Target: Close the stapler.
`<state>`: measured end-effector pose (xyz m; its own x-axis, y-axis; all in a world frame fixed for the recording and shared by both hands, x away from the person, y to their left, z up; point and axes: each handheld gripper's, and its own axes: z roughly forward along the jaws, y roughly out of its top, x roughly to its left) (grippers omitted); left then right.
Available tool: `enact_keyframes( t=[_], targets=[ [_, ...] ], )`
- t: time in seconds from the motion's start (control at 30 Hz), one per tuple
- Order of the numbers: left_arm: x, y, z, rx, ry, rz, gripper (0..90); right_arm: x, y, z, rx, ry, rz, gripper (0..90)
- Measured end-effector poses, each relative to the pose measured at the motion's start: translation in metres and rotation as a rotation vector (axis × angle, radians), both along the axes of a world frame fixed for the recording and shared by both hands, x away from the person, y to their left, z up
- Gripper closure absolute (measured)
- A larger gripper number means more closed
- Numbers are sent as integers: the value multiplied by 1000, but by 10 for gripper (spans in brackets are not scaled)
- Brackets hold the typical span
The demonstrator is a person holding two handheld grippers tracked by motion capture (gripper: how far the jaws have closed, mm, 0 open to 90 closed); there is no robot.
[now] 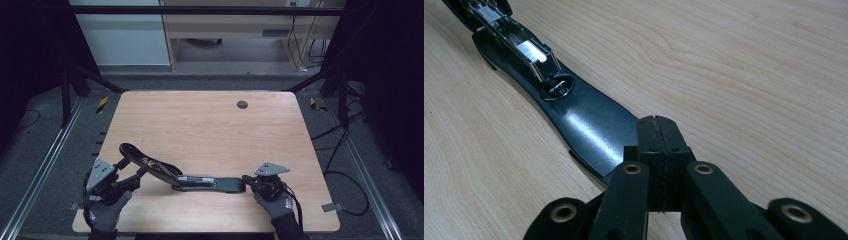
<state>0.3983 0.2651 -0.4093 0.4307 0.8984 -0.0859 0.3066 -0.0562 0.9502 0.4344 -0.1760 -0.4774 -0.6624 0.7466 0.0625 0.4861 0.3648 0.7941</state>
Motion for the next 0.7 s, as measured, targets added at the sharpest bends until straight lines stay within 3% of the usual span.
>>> enact_keyframes(
  t=[0.2,0.5,0.7],
  targets=[
    [8,-1,2,-14,-4,5,396,-2,2,-3,2,16,11,900],
    [6,1,3,-31,-15,5,522,-6,5,-7,15,32,22,900],
    [6,2,2,-53,-7,7,541,-6,6,-9,16,45,18,900]
  ],
)
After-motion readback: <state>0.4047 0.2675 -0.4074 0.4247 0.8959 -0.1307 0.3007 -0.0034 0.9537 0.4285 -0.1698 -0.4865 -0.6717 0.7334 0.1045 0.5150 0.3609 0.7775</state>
